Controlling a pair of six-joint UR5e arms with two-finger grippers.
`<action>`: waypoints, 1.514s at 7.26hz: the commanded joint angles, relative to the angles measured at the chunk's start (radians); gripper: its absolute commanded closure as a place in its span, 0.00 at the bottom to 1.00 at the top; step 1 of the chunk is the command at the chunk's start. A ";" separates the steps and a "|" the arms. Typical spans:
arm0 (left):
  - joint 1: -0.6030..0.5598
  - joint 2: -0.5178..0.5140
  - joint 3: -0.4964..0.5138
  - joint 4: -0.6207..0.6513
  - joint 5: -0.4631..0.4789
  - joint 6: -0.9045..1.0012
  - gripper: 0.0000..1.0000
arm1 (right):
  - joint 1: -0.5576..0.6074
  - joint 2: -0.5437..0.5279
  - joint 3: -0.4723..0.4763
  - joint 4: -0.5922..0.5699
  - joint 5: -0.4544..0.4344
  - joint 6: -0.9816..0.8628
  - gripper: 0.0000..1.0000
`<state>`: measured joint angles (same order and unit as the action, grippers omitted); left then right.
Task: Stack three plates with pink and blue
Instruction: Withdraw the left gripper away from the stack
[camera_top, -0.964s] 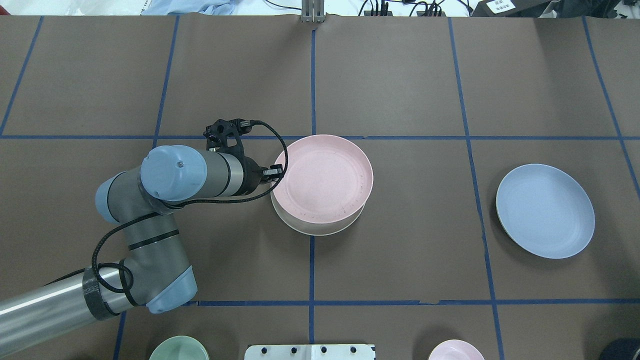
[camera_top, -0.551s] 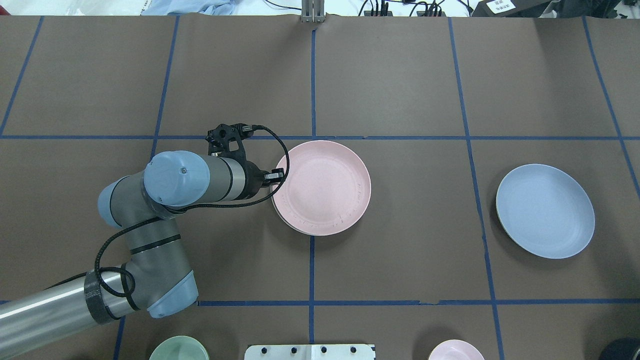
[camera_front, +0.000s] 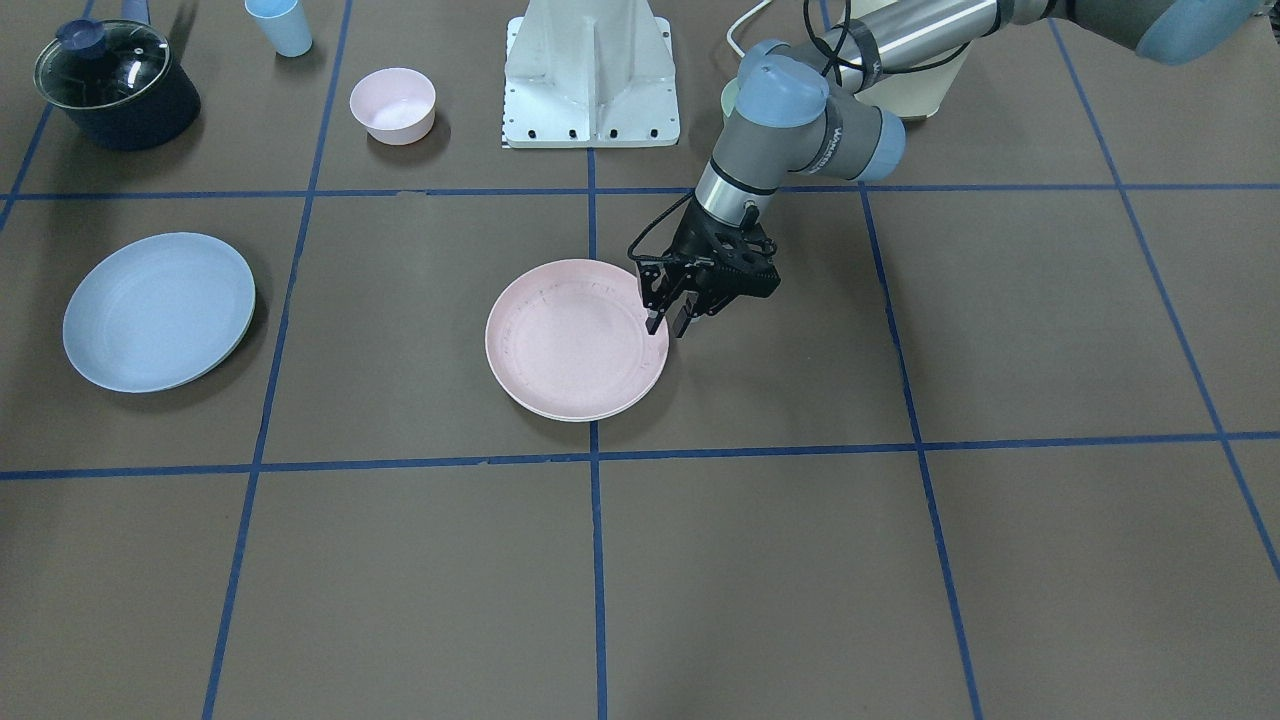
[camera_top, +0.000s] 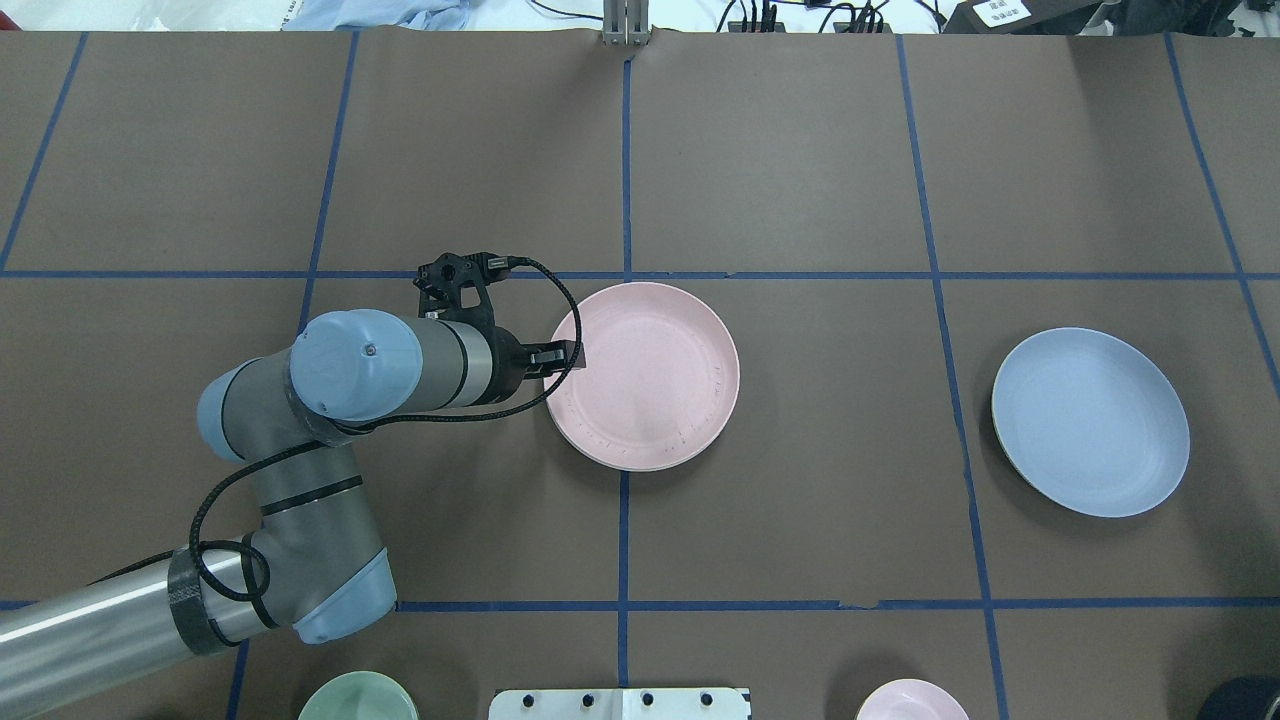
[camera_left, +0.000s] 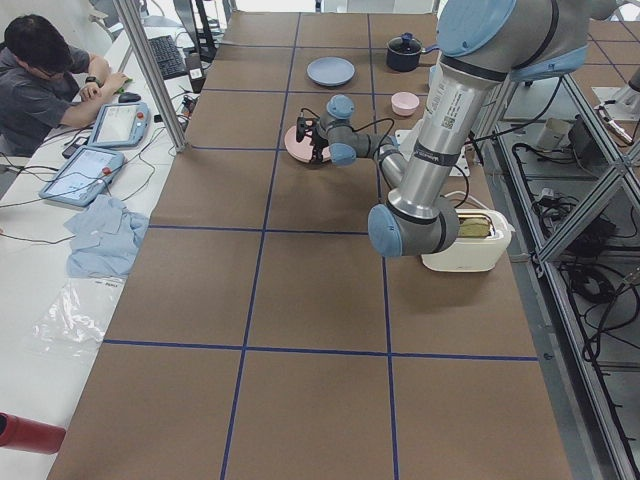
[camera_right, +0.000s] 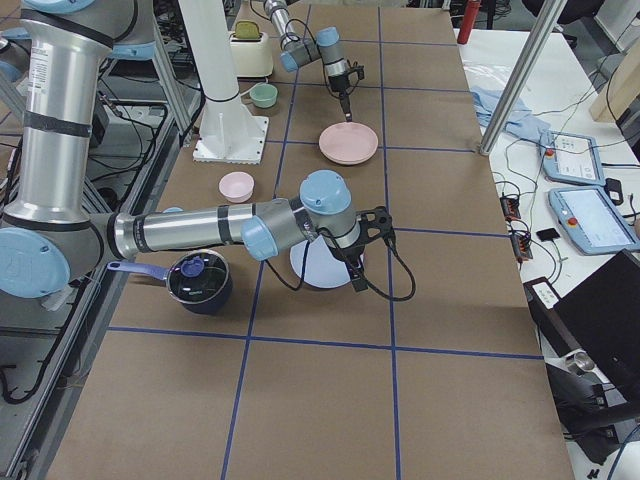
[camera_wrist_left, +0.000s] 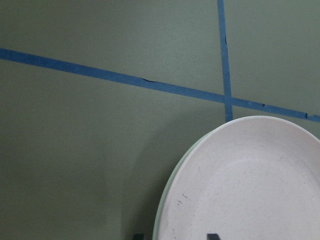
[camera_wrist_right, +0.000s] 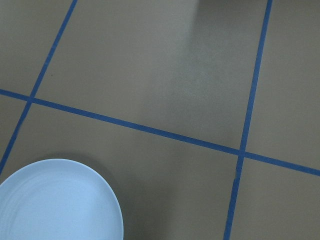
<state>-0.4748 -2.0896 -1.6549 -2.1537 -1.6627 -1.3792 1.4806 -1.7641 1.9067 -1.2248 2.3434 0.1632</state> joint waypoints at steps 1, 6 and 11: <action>-0.066 0.032 -0.157 0.177 -0.093 0.160 0.00 | -0.017 0.000 0.003 0.004 0.005 0.062 0.00; -0.504 0.305 -0.433 0.449 -0.404 1.009 0.00 | -0.340 -0.142 0.003 0.443 -0.187 0.583 0.00; -0.673 0.401 -0.424 0.442 -0.443 1.264 0.00 | -0.670 -0.202 -0.159 0.744 -0.511 0.860 0.10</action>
<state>-1.1429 -1.6915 -2.0793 -1.7113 -2.1056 -0.1216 0.8697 -1.9645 1.7986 -0.5537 1.8933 0.9699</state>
